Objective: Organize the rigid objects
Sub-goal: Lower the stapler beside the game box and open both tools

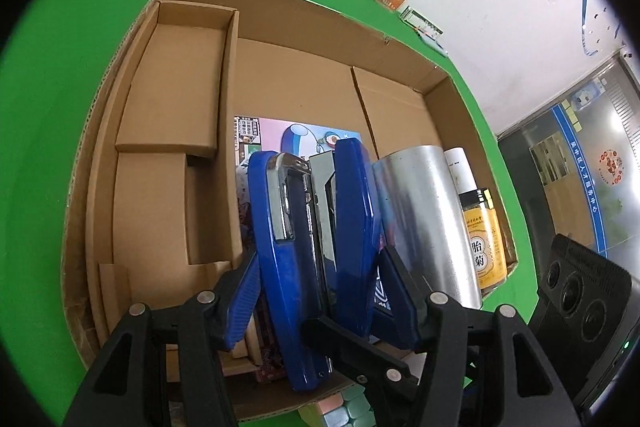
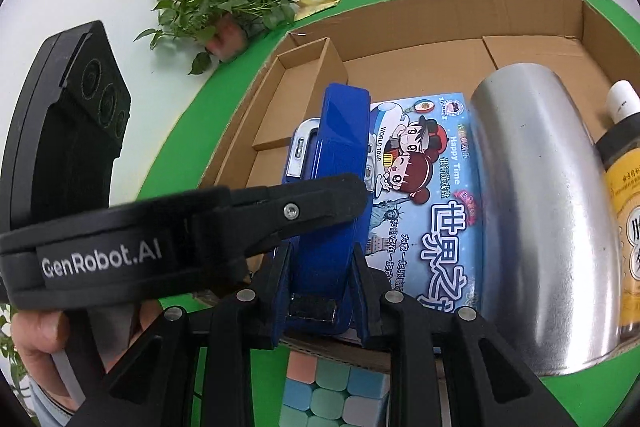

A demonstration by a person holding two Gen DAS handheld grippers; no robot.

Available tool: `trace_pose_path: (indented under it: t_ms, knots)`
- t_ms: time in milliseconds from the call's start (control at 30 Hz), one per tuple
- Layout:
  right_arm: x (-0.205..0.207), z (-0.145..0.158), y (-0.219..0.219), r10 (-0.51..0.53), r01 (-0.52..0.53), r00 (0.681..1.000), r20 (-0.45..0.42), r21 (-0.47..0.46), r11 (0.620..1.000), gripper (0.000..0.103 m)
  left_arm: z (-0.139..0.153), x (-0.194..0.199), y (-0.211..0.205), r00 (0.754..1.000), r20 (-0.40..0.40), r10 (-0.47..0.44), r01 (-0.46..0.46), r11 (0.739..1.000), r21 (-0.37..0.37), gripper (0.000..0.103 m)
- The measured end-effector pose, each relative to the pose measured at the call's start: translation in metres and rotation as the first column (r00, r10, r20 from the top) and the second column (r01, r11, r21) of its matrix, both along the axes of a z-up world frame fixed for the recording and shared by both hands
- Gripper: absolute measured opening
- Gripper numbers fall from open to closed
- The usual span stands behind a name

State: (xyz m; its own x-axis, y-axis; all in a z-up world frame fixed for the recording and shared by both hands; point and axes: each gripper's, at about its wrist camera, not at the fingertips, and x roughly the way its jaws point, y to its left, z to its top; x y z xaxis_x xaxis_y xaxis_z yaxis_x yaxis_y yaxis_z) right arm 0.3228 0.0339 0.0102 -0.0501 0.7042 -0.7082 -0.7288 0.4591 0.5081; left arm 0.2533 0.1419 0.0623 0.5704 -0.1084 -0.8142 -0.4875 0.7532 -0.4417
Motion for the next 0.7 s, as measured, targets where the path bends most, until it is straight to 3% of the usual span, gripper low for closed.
trace_pose_path:
  t_ms: [300, 400, 467, 533, 600, 667, 700]
  knots:
    - [-0.008, -0.003, 0.011, 0.0, 0.0, 1.0, 0.0, -0.038, 0.999, 0.028, 0.045, -0.023, 0.007, 0.991, 0.106, 0.085, -0.098, 0.987, 0.127, 0.061]
    - [-0.009, -0.002, 0.013, 0.018, -0.018, 1.0, -0.01, -0.03, 0.999, 0.033, 0.051, -0.038, -0.005, 0.991, 0.099, 0.094, -0.111, 0.976, 0.185, 0.061]
    - [-0.014, 0.007, 0.005, 0.037, -0.037, 0.999, 0.013, -0.002, 0.999, 0.043, 0.056, -0.048, -0.014, 0.987, 0.119, 0.104, -0.129, 0.966, 0.225, 0.061]
    - [-0.029, 0.03, -0.018, 0.032, -0.04, 0.985, 0.167, 0.044, 0.998, 0.084, 0.071, -0.068, -0.033, 0.975, 0.196, 0.101, -0.163, 0.929, 0.332, 0.062]
    - [-0.048, 0.051, -0.047, 0.003, -0.039, 0.936, 0.352, 0.094, 0.995, 0.102, 0.083, -0.089, -0.057, 0.955, 0.286, 0.075, -0.2, 0.877, 0.437, 0.064]
    - [-0.066, 0.063, -0.076, -0.017, -0.042, 0.871, 0.491, 0.109, 0.993, 0.102, 0.09, -0.112, -0.087, 0.938, 0.34, 0.064, -0.252, 0.799, 0.545, 0.095]
    - [-0.071, 0.065, -0.089, -0.022, -0.044, 0.849, 0.528, 0.113, 0.993, 0.102, 0.091, -0.119, -0.1, 0.935, 0.349, 0.066, -0.271, 0.767, 0.581, 0.098]
